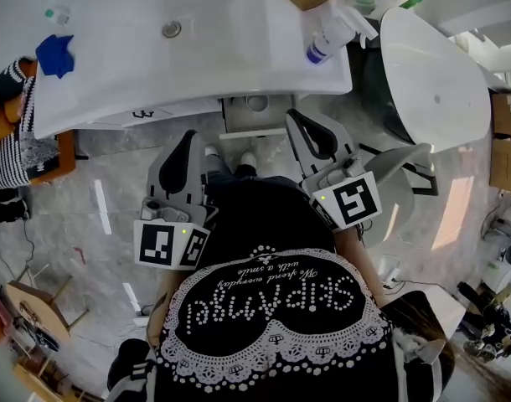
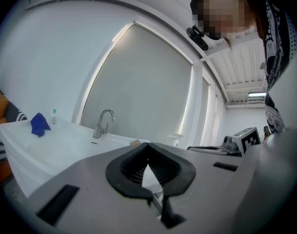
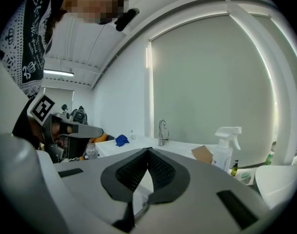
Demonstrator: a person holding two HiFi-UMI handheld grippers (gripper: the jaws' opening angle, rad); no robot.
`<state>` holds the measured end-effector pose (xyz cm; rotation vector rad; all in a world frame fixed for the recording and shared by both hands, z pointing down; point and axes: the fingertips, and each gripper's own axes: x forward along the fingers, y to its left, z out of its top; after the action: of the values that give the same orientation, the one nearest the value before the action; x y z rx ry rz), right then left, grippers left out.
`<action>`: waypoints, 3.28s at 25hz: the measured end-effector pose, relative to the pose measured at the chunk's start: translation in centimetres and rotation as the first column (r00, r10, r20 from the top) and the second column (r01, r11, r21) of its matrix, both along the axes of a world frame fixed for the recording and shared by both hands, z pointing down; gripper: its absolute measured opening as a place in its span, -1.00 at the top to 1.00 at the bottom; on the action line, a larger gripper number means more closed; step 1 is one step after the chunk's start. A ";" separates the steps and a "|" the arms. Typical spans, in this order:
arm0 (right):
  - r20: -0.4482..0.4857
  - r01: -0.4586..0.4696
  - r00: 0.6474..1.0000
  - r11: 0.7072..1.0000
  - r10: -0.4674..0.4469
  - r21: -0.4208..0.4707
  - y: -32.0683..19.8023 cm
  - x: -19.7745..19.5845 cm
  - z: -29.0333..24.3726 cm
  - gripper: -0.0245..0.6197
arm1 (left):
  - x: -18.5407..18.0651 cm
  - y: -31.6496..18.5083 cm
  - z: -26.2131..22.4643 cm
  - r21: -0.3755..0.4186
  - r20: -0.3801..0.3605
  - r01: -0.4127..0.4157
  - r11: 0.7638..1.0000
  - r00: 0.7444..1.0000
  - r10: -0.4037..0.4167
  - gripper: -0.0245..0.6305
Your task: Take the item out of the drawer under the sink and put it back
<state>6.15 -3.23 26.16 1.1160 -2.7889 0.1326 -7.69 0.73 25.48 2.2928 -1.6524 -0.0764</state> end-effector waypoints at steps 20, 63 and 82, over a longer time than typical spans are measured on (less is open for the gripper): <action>0.029 -0.053 0.998 0.999 0.053 0.001 1.3 1.5 -0.4 0.87 | 0.1 0.0 -0.2 0.002 -0.006 0.000 1.000 1.000 0.000 0.92; 0.013 -0.024 1.000 0.998 0.025 -0.055 3.9 2.2 -0.9 0.87 | -4.5 3.2 -5.0 0.050 -0.040 -0.025 0.998 0.999 0.027 0.92; -0.045 -0.086 0.996 0.994 0.083 -0.073 7.2 -4.5 -1.8 0.87 | -4.4 3.7 -5.6 0.049 -0.067 -0.197 0.979 0.977 0.200 0.92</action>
<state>1.67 3.99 24.31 1.2042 -2.6776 0.2184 -12.06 4.41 19.89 2.4436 -1.3915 -0.1484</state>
